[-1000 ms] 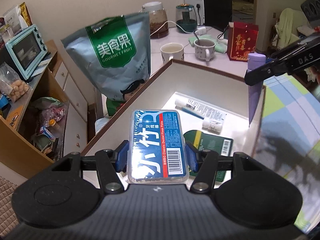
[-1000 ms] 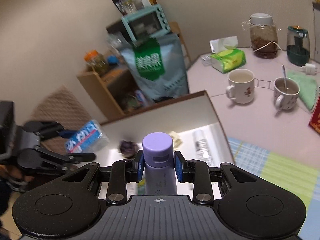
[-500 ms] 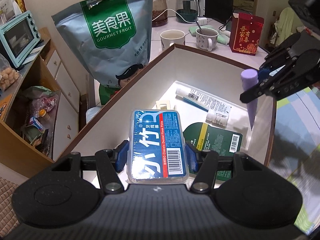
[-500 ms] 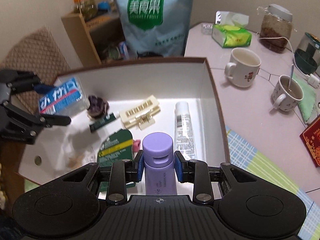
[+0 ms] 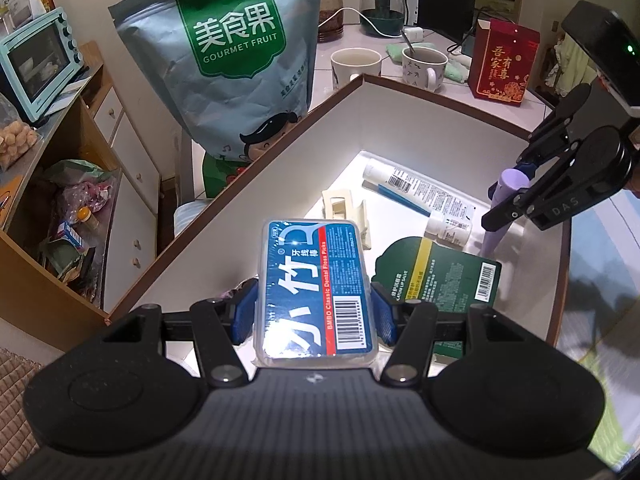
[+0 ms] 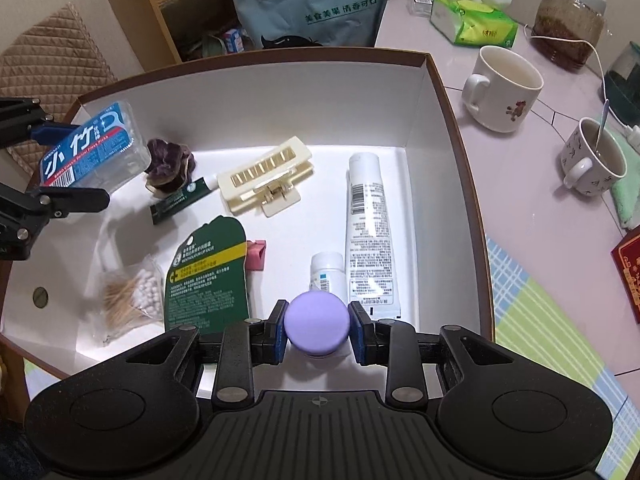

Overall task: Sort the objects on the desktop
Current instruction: 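Carry the floss box with the left gripper while the right gripper carries the purple tube over the box, then open both grippers to drop the floss box and purple tube in the box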

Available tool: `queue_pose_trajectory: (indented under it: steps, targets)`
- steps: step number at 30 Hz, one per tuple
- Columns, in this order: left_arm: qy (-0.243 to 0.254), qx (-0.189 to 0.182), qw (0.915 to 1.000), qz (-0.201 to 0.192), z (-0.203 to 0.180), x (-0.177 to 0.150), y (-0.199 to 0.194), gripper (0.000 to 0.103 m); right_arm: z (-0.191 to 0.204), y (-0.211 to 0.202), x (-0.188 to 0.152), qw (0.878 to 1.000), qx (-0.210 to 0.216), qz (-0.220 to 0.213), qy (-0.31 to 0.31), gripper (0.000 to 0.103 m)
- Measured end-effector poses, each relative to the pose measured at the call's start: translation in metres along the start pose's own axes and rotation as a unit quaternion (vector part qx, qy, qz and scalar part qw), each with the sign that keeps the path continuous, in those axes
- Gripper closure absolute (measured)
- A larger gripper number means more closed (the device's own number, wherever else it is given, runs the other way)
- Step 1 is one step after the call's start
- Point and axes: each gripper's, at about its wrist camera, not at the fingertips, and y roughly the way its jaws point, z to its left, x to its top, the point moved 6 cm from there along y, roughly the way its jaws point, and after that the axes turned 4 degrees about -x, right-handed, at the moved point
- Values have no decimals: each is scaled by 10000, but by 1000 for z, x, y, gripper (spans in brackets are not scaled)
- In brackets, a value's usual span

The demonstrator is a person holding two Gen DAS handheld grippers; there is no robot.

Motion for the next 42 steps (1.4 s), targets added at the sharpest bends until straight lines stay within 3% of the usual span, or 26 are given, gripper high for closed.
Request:
queue_pose_trajectory:
  steps: [40, 42]
  targets:
    - [-68, 59, 9997, 225, 6, -3, 14, 49, -14, 5, 8, 9994, -249, -9, 229, 72]
    - [-68, 55, 9996, 253, 6, -4, 15, 49, -13, 2, 9, 9994, -164, -90, 275, 64]
